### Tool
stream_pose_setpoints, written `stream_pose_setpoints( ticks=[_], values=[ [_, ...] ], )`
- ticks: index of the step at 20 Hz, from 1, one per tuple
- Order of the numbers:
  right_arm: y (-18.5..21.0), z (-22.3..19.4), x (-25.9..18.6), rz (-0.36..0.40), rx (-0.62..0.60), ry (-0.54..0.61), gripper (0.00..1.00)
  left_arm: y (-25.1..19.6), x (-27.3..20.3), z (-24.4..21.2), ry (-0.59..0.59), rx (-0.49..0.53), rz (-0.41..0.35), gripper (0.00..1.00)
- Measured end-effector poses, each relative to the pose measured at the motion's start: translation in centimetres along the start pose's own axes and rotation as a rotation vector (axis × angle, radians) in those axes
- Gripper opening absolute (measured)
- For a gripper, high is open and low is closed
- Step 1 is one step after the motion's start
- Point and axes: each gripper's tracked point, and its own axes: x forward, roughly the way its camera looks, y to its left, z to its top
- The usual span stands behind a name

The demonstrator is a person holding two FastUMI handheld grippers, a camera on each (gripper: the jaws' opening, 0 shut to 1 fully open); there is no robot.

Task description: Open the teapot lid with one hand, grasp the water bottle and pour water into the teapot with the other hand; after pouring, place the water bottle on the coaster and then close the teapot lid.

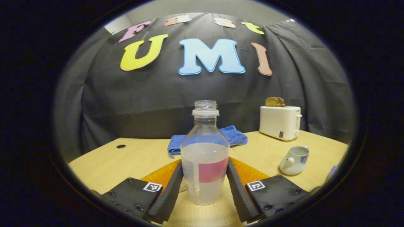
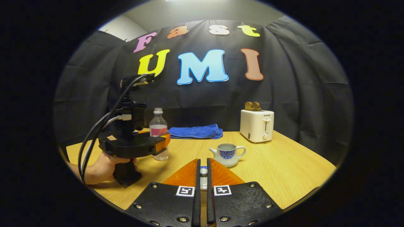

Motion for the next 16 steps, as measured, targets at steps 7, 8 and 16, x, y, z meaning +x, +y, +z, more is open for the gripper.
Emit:
stream_pose_setpoints(
  ticks=[7,8,16],
  values=[
    [0.9,-1.5,-4.7,-0.004,0.018,0.004,0.08,-3.8,0.7,1.8,-0.018,0.429,-0.013,0.88],
    [0.1,-1.5,-5.3,-0.033,0.001,-0.003,0.08,-4.7,0.8,2.0,-0.028,0.497,-0.014,0.87],
    [-1.8,-1.9,-7.0,-0.077,0.016,-0.015,0.07,-9.0,1.6,1.6,-0.034,0.886,-0.019,0.87]
  ],
)
